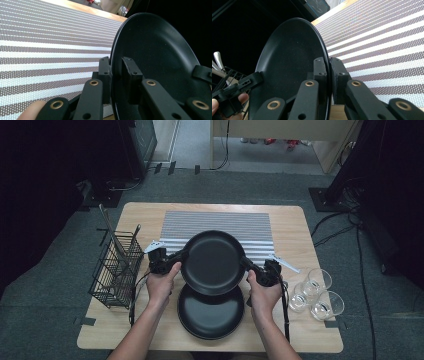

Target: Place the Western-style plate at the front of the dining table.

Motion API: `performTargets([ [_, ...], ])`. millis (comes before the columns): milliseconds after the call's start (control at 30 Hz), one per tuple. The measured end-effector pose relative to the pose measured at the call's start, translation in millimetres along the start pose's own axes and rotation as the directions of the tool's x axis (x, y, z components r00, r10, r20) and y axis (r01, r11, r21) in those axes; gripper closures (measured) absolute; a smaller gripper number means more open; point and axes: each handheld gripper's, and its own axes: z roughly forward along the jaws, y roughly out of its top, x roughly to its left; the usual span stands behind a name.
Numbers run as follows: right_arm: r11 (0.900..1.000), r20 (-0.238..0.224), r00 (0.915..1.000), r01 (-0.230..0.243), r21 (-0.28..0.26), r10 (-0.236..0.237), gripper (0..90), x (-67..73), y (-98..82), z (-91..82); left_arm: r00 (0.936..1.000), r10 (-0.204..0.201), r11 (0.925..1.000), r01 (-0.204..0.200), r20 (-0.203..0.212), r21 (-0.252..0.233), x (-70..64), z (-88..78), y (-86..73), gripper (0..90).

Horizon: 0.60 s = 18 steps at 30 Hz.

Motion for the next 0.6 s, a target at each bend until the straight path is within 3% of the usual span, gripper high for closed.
performTargets([
  [600,1.0,0.003,1.0,0.006,-0.005,-0.006,85.2,-1.2,13.4,12.7,1.0,0.003,1.0,-0.003,0.001,-0.006,6.1,13.2,12.2,79.5],
])
